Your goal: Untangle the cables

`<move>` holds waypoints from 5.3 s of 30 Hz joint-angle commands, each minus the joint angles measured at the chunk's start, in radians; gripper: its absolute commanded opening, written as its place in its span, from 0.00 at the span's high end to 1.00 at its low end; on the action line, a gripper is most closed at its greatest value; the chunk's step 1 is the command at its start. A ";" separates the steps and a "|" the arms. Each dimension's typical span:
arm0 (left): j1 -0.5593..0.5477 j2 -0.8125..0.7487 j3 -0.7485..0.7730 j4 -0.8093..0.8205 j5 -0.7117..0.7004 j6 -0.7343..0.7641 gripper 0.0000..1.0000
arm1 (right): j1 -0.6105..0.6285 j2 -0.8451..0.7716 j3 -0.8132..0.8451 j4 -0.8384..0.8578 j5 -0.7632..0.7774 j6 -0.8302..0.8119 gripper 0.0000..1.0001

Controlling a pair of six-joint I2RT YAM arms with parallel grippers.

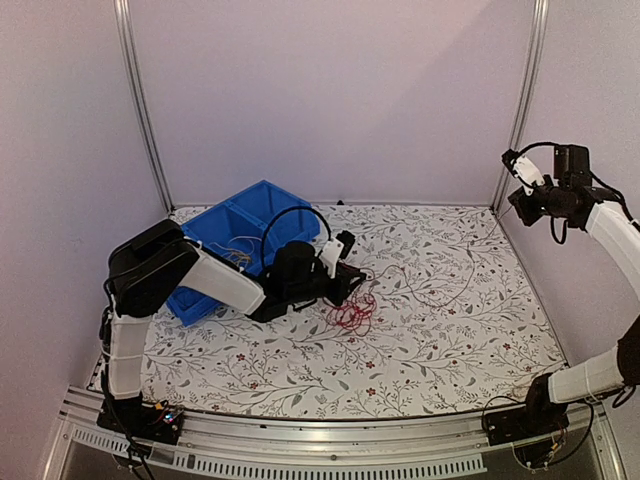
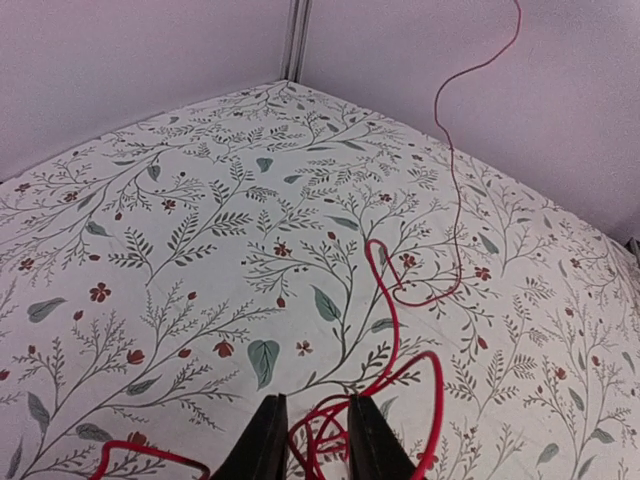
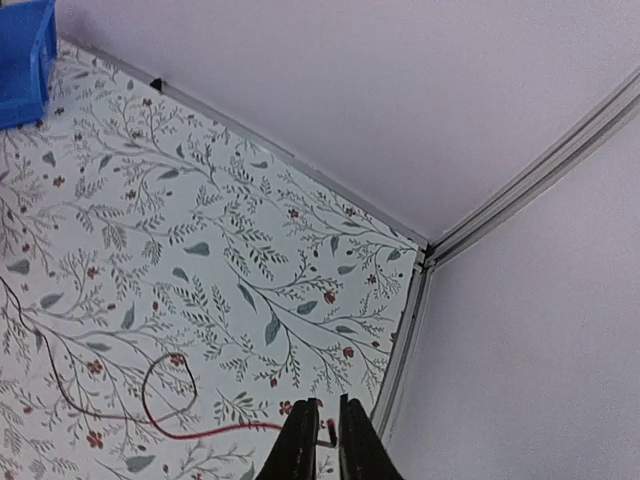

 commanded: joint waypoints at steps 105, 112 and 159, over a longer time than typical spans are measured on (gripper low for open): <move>-0.012 -0.481 0.132 -0.427 -0.027 0.095 0.44 | 0.427 0.288 0.493 -0.095 -0.513 -0.011 1.00; -0.005 -0.413 0.288 -0.580 0.028 0.082 0.40 | 0.449 0.299 0.489 -0.105 -0.511 -0.013 1.00; -0.148 -0.749 -0.132 -1.092 -0.252 0.160 0.28 | 0.491 0.529 0.912 -0.150 -0.398 0.020 1.00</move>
